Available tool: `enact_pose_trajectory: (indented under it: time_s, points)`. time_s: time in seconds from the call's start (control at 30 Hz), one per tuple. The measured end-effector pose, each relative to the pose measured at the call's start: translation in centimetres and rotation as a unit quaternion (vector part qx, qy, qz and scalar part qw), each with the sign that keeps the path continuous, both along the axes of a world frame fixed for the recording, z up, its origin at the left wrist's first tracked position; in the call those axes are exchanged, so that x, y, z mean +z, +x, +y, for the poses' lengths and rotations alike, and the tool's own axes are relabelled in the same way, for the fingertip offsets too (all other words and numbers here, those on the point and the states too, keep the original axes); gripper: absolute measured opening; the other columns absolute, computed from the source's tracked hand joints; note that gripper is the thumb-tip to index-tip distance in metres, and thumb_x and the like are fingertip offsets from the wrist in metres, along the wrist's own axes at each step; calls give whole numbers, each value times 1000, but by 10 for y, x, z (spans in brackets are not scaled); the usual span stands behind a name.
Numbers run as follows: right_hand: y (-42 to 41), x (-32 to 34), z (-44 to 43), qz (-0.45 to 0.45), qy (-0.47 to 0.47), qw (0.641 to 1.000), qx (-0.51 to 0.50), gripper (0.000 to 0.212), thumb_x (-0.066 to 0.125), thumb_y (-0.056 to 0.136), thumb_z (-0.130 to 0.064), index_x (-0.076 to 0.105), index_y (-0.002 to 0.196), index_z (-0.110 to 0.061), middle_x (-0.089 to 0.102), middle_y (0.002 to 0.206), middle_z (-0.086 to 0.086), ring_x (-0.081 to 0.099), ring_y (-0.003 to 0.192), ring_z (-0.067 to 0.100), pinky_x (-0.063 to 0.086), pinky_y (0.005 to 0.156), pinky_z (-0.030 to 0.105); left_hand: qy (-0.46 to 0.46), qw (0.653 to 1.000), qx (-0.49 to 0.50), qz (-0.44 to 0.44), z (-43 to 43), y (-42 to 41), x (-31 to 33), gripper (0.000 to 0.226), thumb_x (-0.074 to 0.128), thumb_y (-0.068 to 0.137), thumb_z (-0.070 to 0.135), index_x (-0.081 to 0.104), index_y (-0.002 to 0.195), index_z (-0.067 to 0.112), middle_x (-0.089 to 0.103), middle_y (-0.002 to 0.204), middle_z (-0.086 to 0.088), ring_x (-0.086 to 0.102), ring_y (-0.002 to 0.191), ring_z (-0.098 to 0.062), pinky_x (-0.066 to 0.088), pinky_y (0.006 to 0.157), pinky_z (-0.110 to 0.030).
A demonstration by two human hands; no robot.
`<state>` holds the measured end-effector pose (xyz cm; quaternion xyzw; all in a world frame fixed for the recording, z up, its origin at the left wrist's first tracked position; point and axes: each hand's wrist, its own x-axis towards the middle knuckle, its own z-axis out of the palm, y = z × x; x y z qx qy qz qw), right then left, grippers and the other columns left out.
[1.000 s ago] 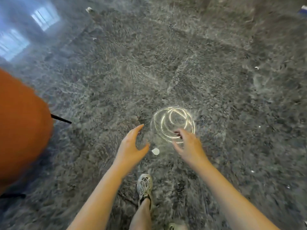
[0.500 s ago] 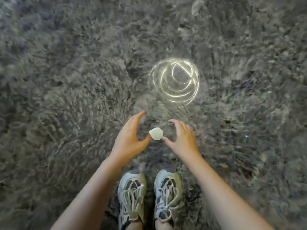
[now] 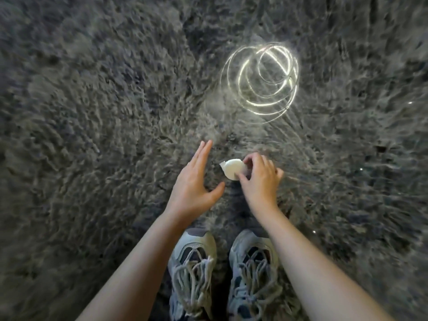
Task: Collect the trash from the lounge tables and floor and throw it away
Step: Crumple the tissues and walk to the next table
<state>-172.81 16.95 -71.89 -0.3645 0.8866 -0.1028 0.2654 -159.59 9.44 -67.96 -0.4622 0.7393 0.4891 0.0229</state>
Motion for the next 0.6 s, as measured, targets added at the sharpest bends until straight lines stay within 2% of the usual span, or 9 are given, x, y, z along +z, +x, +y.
enact_pose_trajectory:
  time_s: [0.1,0.17,0.27,0.33,0.43,0.5,0.6]
  points:
    - [-7,31,-6,-63,-7,998,-2,10,67,80,-19,60,86,-16,63,92,-3,53,95,21,17,74,28,-14,1000,-1,-5,-6,-2,30,82,68,79,24,20,146,19,27,146,11,24,134,-1,19,103,-10]
    - [-13,69,-13,-86,-38,996,10,7,67,80,-17,61,84,-16,63,89,-4,52,93,20,16,72,27,-26,1000,2,-7,-12,-6,62,80,68,78,24,24,145,18,35,145,4,32,130,-6,23,101,-14]
    - [-26,149,-28,-102,-111,988,29,10,69,77,-14,61,80,-19,60,82,-11,52,88,16,15,70,27,-43,999,-9,7,-23,-17,126,78,68,78,25,27,143,18,39,143,1,35,129,-11,26,103,-19]
    - [-35,211,-39,-100,-153,982,54,12,70,76,-14,61,79,-21,59,80,-13,50,86,12,17,71,26,-57,998,-13,23,-33,-27,179,77,68,77,25,29,143,18,43,139,1,38,126,-10,29,101,-20]
    - [-46,305,-61,-112,-202,971,68,13,71,74,-13,63,79,-22,60,79,-15,48,86,7,23,77,27,-86,995,-13,56,-54,-44,265,74,68,76,24,33,141,22,46,130,9,41,115,0,30,94,-13]
    - [-51,368,-76,-123,-232,962,72,14,70,73,-12,63,79,-23,58,80,-19,45,87,4,24,82,25,-112,991,-19,76,-69,-55,328,69,68,76,22,38,138,23,48,127,10,44,114,-2,34,95,-17]
    - [-62,459,-98,-102,-282,950,84,13,68,70,-12,64,78,-22,61,79,-18,46,84,2,26,80,25,-171,980,-39,92,-93,-68,424,52,67,79,22,50,128,24,59,119,9,52,109,-4,40,94,-22]
